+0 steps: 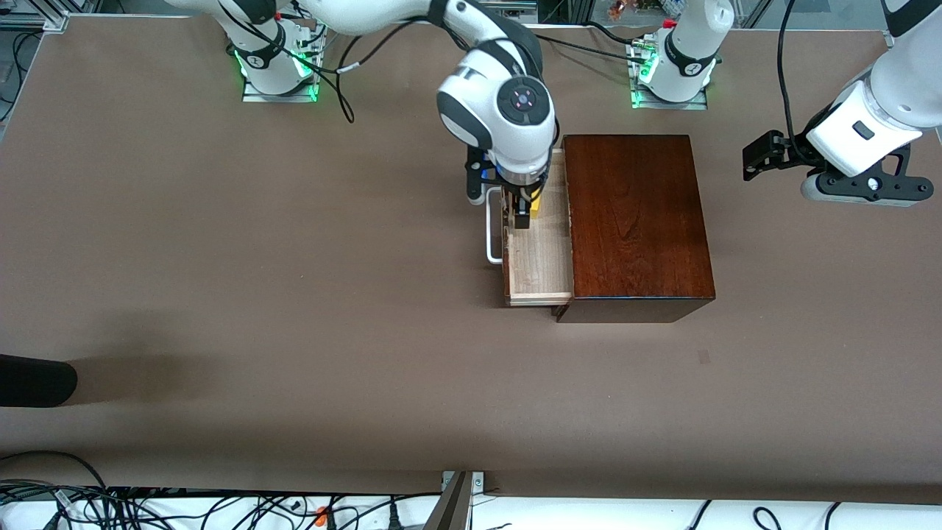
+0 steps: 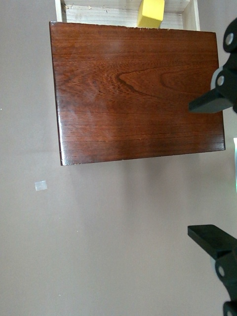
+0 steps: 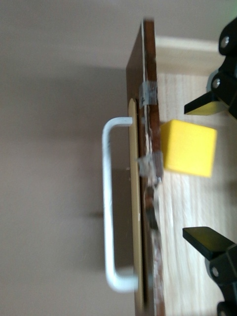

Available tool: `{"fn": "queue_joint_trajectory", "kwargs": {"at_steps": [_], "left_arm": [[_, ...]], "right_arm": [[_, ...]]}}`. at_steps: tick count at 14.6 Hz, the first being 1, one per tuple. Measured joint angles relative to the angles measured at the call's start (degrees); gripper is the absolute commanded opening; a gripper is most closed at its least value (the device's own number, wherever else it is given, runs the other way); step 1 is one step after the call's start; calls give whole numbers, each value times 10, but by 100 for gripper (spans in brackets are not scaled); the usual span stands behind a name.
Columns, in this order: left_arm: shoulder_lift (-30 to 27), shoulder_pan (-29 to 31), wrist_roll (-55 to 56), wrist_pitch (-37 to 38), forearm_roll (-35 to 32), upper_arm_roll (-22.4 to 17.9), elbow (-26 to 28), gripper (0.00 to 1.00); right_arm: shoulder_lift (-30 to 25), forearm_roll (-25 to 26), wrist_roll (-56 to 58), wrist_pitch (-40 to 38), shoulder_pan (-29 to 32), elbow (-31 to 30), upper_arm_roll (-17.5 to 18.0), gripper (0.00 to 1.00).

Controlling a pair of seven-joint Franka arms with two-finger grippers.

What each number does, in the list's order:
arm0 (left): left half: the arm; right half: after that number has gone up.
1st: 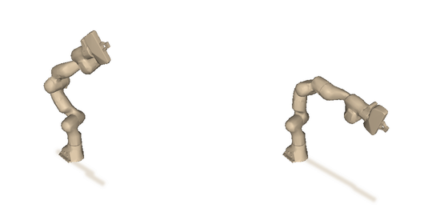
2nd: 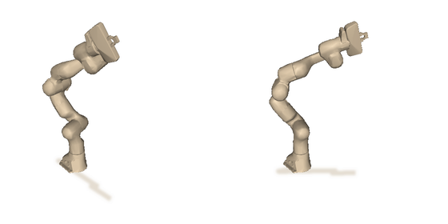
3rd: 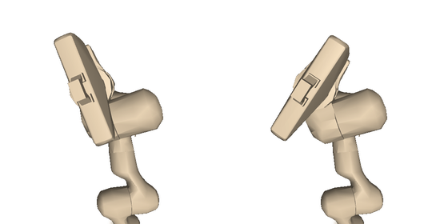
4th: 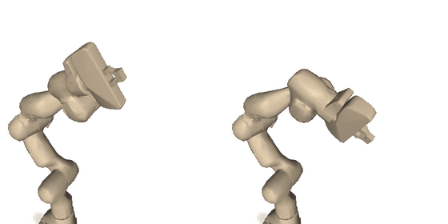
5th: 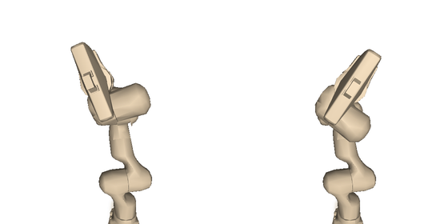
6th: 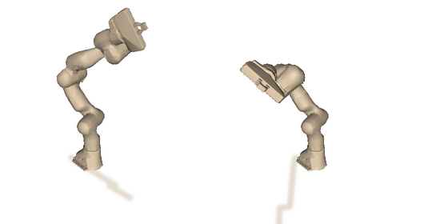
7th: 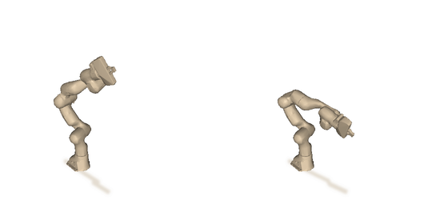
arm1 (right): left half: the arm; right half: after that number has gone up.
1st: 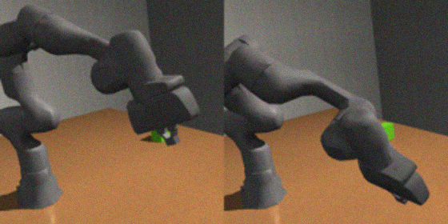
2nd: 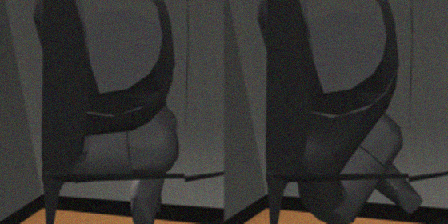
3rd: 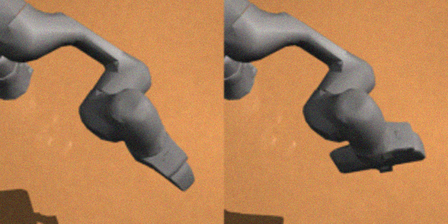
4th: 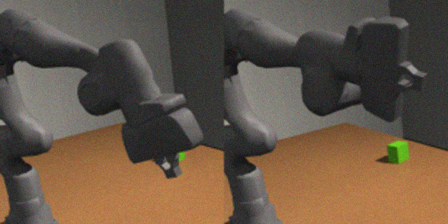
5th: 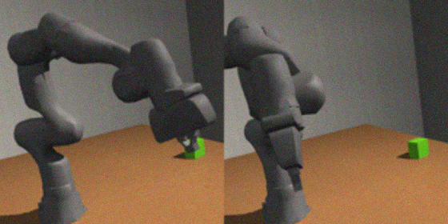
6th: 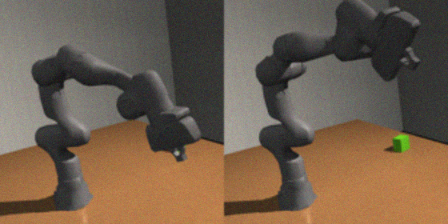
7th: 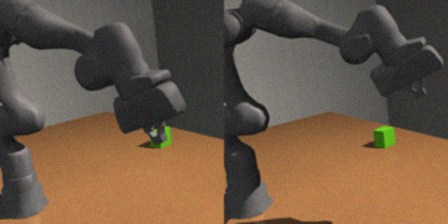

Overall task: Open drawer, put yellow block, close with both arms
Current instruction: 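Release the cube into the drawer and withdraw the right gripper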

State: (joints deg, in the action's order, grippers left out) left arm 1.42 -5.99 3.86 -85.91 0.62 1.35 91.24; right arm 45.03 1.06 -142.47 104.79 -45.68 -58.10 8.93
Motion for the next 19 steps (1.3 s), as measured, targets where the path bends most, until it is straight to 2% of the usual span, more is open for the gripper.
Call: {"fn": "queue_joint_trajectory", "kwargs": {"at_steps": [2, 5, 6, 8, 11, 14, 16, 19], "left_arm": [[7, 0, 0, -1, 2, 1, 0, 100], [38, -4, 0, -28, 3, 4, -9, 100], [53, -7, 0, -43, 3, 5, -16, 100], [87, -15, 0, -69, 4, 11, -39, 100], [143, -21, -1, -79, 46, 28, -96, 100], [173, -22, -5, -78, 81, 79, -125, 100], [179, -24, -6, -77, 82, 120, -128, 100], [191, -28, -46, -75, 82, 163, -128, 100]], "right_arm": [[-51, 0, 60, -65, 22, 8, 0, 100], [-121, -6, 243, -181, 67, 7, -2, 100], [-138, -7, 306, -214, 78, 3, -9, 100], [-166, -8, 430, -249, 85, -23, -48, 100], [-222, -8, 643, -252, 87, -108, -139, 100], [-301, -9, 838, -226, 95, -215, -221, 100], [-360, -8, 939, -193, 125, -292, -239, 100], [-415, -8, 1102, -175, 213, -357, -234, 100]]}}
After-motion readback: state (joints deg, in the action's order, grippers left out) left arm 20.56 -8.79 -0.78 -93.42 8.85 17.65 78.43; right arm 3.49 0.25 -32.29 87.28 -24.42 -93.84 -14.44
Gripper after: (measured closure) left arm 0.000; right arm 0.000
